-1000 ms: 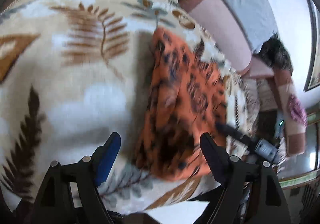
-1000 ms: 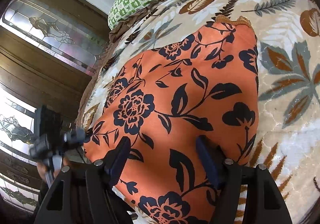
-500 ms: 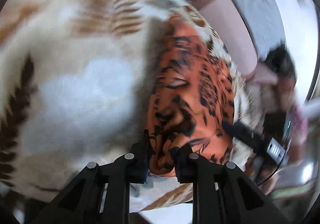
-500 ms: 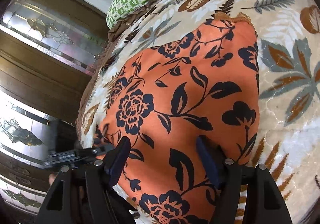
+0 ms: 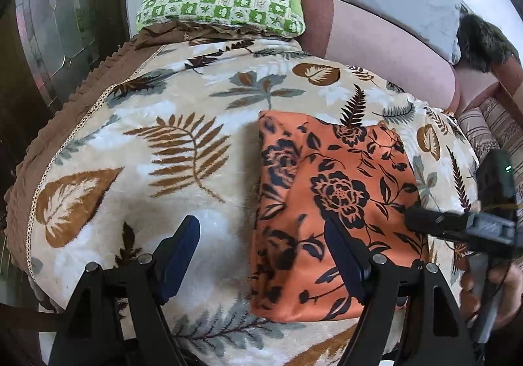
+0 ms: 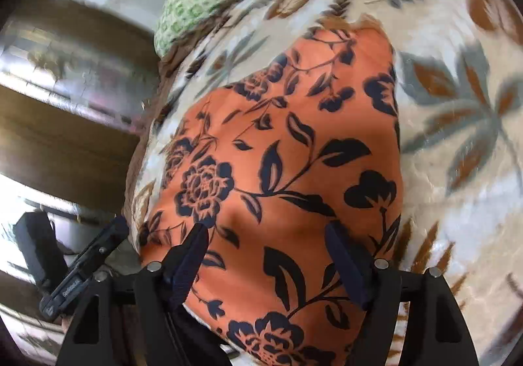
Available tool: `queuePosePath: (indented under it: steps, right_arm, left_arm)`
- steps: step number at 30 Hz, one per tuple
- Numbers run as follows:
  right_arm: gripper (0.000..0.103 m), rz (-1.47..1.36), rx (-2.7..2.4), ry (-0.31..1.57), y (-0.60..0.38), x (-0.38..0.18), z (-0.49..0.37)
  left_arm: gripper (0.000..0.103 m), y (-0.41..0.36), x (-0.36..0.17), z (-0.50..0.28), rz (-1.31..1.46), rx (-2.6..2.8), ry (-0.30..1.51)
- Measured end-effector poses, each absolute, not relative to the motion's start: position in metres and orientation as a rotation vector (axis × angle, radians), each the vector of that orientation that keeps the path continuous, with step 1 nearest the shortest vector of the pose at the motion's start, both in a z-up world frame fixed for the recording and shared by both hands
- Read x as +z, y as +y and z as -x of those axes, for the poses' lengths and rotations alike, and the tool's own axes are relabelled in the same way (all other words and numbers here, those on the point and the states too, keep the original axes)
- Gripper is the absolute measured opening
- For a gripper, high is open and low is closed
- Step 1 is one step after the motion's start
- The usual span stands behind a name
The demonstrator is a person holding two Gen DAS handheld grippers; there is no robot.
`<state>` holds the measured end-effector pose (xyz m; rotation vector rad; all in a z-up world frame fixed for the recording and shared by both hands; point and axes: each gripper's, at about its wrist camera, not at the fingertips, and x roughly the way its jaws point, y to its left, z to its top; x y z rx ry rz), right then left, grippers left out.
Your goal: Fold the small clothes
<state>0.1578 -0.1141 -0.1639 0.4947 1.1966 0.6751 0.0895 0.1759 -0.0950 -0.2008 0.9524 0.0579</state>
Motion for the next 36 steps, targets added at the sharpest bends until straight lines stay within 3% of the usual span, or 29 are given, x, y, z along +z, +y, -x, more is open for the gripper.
queuePosePath:
  steps: [4, 8, 13, 21, 22, 23, 24, 27, 31, 36]
  right_arm:
    - [0.077, -0.468, 0.685, 1.108, -0.118, -0.138, -0.149]
    - [0.081, -0.471, 0.671, 1.191, -0.122, -0.169, -0.157]
    - [0.081, -0.514, 0.644, 1.04, -0.153, -0.133, -0.148]
    - [0.085, -0.636, 0.655, 1.243, -0.144, -0.208, -0.181]
    - [0.076, -0.606, 0.671, 1.247, -0.136, -0.208, -0.182]
    - [0.064, -0.567, 0.671, 1.264, -0.128, -0.208, -0.184]
    - [0.053, -0.536, 0.659, 1.29, -0.119, -0.21, -0.187]
    - [0.04, -0.468, 0.659, 1.275, -0.109, -0.198, -0.187]
    - [0.037, -0.381, 0.671, 1.187, -0.112, -0.159, -0.186]
    - [0.035, -0.291, 0.692, 1.048, -0.13, -0.093, -0.192]
  left_arm:
    - [0.079, 0.169, -0.096, -0.09, 0.167, 0.066, 0.956]
    - [0.079, 0.167, -0.099, -0.094, 0.164, 0.066, 0.962]
    - [0.079, 0.193, -0.115, -0.114, 0.286, 0.052, 0.991]
    - [0.087, 0.19, -0.175, -0.154, 0.352, -0.06, 1.143]
    - [0.069, 0.189, -0.175, -0.153, 0.368, -0.07, 1.138]
    - [0.037, 0.184, -0.175, -0.153, 0.383, -0.132, 1.146]
    - [0.034, 0.178, -0.174, -0.153, 0.381, -0.158, 1.162]
    - [0.027, 0.158, -0.163, -0.152, 0.252, -0.112, 1.144]
    - [0.02, 0.148, -0.143, -0.145, 0.277, -0.112, 1.091]
    - [0.02, 0.12, -0.088, -0.149, 0.264, -0.174, 0.938]
